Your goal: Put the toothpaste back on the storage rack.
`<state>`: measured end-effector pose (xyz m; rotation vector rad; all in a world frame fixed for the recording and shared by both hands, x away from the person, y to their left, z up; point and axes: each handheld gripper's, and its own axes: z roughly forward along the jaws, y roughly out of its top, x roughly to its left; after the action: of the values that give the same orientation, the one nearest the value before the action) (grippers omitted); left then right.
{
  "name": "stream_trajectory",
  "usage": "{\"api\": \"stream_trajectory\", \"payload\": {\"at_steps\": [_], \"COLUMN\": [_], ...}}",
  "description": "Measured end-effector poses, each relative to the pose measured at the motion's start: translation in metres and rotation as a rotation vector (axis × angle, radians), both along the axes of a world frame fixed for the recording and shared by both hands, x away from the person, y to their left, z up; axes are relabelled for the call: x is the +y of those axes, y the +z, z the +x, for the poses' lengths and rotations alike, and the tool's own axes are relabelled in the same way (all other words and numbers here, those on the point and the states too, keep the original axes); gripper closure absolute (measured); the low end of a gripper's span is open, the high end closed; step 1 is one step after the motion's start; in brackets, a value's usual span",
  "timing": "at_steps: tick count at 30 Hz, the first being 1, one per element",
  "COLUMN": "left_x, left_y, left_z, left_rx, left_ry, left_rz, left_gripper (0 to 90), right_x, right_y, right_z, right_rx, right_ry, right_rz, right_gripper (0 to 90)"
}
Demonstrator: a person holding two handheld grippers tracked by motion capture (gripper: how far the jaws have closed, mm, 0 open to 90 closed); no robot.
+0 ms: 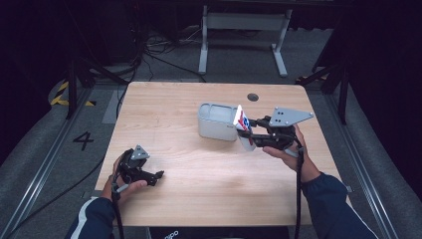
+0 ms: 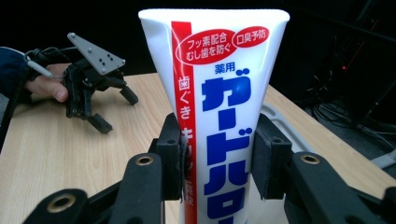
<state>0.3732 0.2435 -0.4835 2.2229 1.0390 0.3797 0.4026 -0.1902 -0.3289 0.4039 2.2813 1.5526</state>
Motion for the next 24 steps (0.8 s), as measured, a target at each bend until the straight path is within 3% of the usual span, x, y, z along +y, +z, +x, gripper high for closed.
{"api": "stream_trajectory", "payload": {"at_steps": [24], "left_x": [-0.001], "left_y": [0.0], "left_z": [0.0], "left_rx": [0.002], "left_ry": [0.008], "left_rz": [0.001], "left_gripper": [0.2], "right_x": [0.032], "right_y": [0.033], "right_z": [0.042], "right_rx": [-0.023], "right_ry": [-0.041], "right_rz": [0.026], "right_gripper": [61.7]}}
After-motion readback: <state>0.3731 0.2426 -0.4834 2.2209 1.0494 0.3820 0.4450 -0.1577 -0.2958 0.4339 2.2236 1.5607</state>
